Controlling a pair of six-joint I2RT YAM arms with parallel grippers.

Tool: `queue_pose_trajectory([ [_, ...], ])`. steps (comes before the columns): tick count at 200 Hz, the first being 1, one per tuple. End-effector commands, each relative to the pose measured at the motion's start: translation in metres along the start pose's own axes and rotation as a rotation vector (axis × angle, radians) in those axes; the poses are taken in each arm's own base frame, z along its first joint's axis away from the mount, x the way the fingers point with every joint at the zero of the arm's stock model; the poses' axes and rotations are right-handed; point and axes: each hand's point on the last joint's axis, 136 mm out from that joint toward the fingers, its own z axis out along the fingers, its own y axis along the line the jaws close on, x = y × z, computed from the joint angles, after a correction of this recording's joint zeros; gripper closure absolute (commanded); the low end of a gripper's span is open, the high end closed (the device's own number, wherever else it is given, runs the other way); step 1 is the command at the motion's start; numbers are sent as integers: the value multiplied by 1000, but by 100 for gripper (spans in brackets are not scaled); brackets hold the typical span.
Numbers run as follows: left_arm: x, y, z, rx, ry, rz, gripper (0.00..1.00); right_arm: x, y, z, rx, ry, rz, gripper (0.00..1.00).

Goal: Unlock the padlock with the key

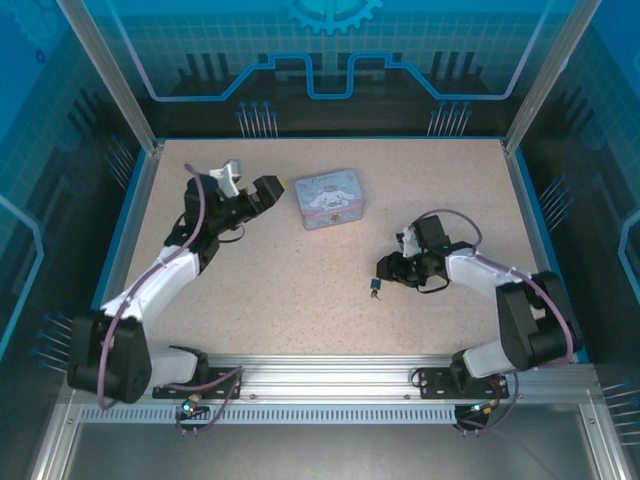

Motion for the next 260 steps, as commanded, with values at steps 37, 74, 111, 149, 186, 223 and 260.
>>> queue_pose_trajectory([
  [37,-16,38,-68,-241,-218,184,1,-59,-10,-91,242,-348,-143,22],
  [74,-22,74,-99,-412,-371,296,1,-101,-30,-139,384,-622,-164,0],
  [111,-13,123,-117,-627,-403,418,1,-130,-76,-153,524,-815,-191,0],
  [149,6,159,-114,-721,-335,484,1,-140,-98,-110,514,-761,-263,0],
  [186,16,182,-105,-740,-288,505,1,-150,-87,-101,490,-876,-394,0],
  [223,13,183,-82,-647,-276,587,1,-145,-81,-78,447,-920,-504,0],
  [260,2,173,-60,-506,-321,650,1,-149,-83,-72,409,-878,-503,0],
])
